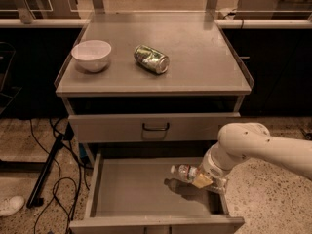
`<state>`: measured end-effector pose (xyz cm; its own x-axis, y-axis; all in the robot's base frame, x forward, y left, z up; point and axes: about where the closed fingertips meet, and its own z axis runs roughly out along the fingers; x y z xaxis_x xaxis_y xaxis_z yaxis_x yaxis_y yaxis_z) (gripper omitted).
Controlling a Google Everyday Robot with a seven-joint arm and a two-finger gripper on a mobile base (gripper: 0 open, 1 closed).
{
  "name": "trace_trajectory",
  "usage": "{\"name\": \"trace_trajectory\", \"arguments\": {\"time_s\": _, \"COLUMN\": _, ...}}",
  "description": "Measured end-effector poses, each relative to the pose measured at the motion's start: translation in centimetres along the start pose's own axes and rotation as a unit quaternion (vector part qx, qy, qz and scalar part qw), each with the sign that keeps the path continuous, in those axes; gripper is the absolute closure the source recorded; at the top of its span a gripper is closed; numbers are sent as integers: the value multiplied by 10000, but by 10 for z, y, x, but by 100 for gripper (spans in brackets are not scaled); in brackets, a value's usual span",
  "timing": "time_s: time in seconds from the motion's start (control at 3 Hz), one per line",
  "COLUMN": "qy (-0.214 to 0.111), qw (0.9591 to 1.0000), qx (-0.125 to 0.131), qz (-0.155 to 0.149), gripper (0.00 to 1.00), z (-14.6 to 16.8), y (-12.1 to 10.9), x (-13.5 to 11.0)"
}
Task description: Pick water bottle from middle drawer and place on counter
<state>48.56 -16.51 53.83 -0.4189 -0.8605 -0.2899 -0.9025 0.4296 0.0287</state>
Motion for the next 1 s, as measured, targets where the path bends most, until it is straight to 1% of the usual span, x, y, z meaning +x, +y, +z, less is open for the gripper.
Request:
{"name": "trace_trajectory", "arguments": {"time_s": 0.33, "qy": 113, "qw": 9997, "qx": 184, "qz": 124, "gripper": 100, "z": -22, "y": -13, "x": 9}}
{"name": "trace_trajectory", "arguments": {"time_s": 0.67, "qy": 167, "qw": 9986, "qx": 430, "qz": 239, "gripper": 100, "z": -49, "y": -24, "x": 17}}
{"name": "trace_trajectory", "arguments": {"time_s": 1.0, "qy": 245, "qw": 9985, "qx": 384, "qz": 300, "gripper": 100, "z": -50, "y": -33, "x": 17}}
